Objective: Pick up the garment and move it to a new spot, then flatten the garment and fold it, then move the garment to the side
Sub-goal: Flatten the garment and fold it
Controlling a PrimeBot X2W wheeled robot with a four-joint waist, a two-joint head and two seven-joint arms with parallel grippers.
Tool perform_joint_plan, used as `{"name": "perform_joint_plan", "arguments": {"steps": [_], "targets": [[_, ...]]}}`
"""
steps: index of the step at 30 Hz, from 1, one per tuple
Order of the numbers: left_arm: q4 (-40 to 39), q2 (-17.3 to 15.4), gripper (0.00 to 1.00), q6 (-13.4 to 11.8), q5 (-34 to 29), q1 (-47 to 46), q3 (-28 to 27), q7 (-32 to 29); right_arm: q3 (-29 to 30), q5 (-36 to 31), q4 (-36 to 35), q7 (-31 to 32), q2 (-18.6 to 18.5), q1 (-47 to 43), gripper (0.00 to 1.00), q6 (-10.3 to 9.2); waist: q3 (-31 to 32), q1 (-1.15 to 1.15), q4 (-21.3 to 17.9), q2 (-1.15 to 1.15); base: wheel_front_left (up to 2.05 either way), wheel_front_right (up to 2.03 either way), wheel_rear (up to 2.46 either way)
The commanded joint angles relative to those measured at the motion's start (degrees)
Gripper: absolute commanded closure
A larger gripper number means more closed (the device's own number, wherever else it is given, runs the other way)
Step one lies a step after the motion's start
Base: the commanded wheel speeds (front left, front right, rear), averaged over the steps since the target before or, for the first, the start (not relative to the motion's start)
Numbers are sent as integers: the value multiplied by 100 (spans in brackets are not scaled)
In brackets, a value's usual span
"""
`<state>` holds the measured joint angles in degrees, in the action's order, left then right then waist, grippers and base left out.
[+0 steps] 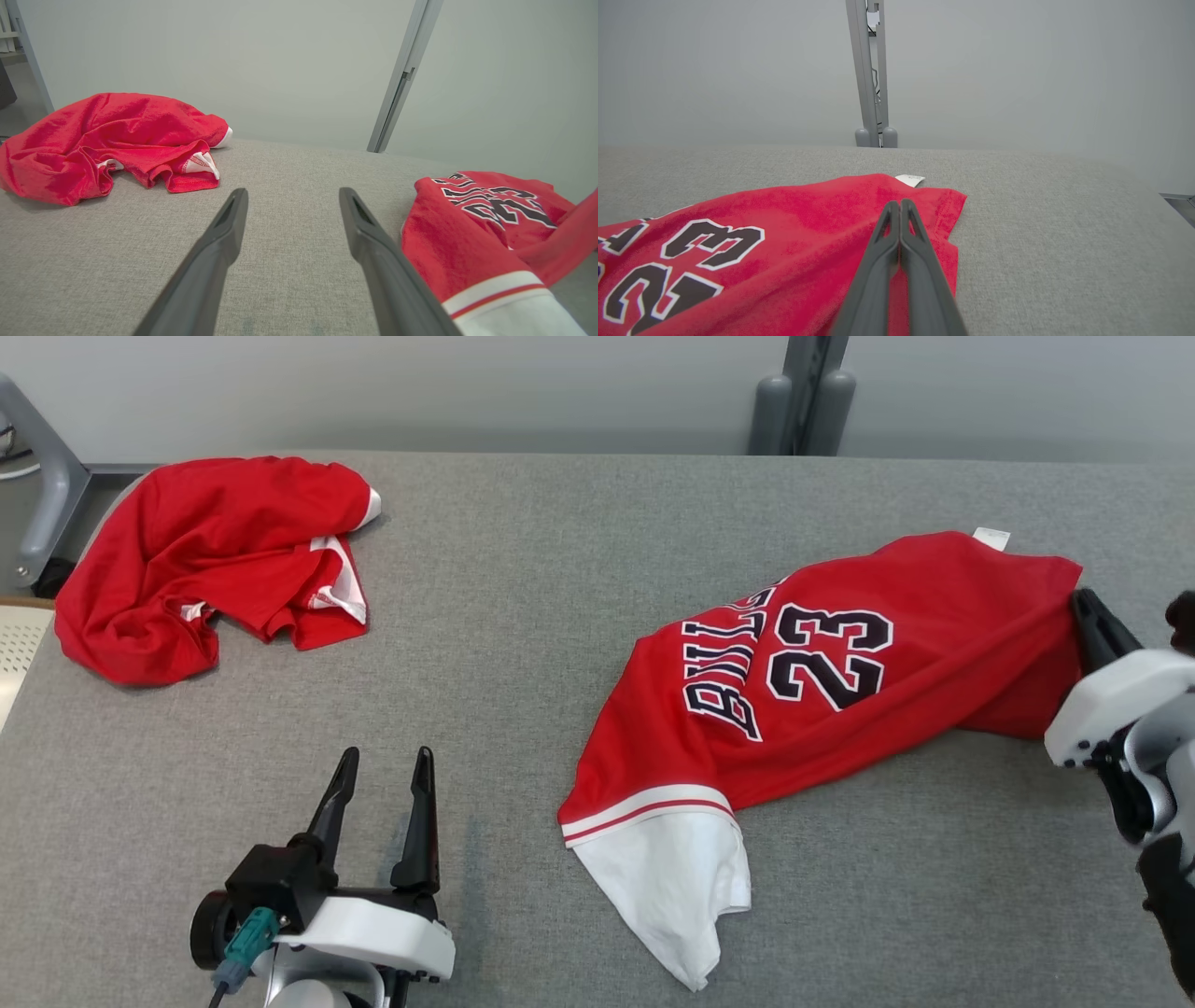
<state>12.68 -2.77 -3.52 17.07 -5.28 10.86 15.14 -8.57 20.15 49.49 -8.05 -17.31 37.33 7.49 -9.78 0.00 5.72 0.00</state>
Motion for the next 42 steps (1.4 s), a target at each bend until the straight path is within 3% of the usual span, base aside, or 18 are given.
{"name": "perform_joint_plan", "arguments": {"steps": [1, 5, 10, 11, 12, 13, 24, 34, 42], "targets": [[-25, -22, 0, 7, -36, -126, 4, 1, -51, -103, 126, 44, -26, 235, 100, 1, -113, 0, 62, 0, 0, 0, 0], [-28, -22, 0, 33, -21, -265, 84, 1, -169, -389, 567, 77, -74, 926, 100, 1, -332, 0, 182, 0, 0, 0, 0], [-28, -22, 0, -6, -20, -419, 156, 1, -326, -612, 1136, 144, 201, 1645, 100, 1, -593, 0, 296, 0, 0, 0, 0], [-33, -20, 0, -8, -9, -453, 181, 1, -307, -660, 1232, 46, 187, 1783, 93, 0, -643, 0, 323, 0, 0, 0, 0], [-36, -21, 0, -12, 12, -523, 224, 1, -301, -799, 1446, -122, 237, 1983, 52, 0, -719, 0, 382, 0, 0, 0, 0], [-31, -22, 0, -29, 29, -531, 234, 1, -323, -818, 1541, -196, 341, 2044, 0, 1, -743, 0, 400, 0, 0, 0, 0], [-62, -22, 0, -94, -21, -456, 85, 1, -705, -595, 1604, -688, 694, 2195, 0, 0, -632, 0, 143, 0, 0, 0, 0], [-116, -22, 0, -78, -65, -272, 12, 1, -524, 305, 568, -719, 257, 692, 0, 1, -277, 0, -118, 0, 0, 0, 0], [-121, -22, 0, -24, -91, -170, -48, 0, -24, 783, 140, -721, 402, -542, 0, 1, -128, 0, -91, 0, 0, 0, 0]]}}
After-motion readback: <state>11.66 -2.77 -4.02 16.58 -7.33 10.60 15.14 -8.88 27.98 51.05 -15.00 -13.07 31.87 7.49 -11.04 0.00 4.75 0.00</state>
